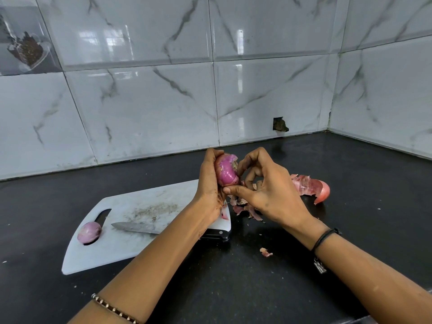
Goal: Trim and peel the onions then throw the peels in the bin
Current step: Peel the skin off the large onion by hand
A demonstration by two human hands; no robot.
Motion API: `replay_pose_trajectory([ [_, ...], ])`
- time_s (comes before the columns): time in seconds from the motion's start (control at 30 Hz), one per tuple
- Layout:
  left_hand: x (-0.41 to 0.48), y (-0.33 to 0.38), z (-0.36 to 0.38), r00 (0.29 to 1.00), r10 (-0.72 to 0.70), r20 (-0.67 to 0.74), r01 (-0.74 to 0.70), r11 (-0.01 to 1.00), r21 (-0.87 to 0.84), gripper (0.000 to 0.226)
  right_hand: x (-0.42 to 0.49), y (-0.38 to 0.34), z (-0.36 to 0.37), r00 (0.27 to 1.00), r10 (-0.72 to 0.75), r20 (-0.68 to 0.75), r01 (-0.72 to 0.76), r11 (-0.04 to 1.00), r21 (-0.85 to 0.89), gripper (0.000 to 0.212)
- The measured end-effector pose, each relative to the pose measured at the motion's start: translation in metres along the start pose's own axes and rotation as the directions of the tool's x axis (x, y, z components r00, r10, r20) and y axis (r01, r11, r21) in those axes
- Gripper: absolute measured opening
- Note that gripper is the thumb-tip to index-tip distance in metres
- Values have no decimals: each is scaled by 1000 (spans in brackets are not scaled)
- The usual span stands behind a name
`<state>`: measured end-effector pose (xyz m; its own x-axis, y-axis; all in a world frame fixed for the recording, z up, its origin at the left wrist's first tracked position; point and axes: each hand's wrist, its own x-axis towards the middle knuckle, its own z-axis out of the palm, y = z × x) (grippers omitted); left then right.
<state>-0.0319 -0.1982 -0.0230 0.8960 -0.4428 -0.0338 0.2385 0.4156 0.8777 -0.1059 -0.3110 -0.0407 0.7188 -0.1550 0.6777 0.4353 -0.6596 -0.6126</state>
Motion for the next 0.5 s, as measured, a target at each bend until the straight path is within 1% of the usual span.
replay_pose_trajectory([
  [0.27, 0, 3, 2, 1000, -20, -2, 20, 999, -43, 33, -1, 1, 2, 998, -60, -6, 60, 997, -45, 44],
  [0.43, 5, 3, 0, 999, -31, 11, 32, 996, -84, 34, 1, 4, 0, 999, -31, -43, 30, 1000, -4, 43],
  [0.5, 5, 5, 1, 999, -37, 25, 39, 995, -90, 31, 2, 4, -1, 999, -12, -52, 13, 1000, 17, 41],
])
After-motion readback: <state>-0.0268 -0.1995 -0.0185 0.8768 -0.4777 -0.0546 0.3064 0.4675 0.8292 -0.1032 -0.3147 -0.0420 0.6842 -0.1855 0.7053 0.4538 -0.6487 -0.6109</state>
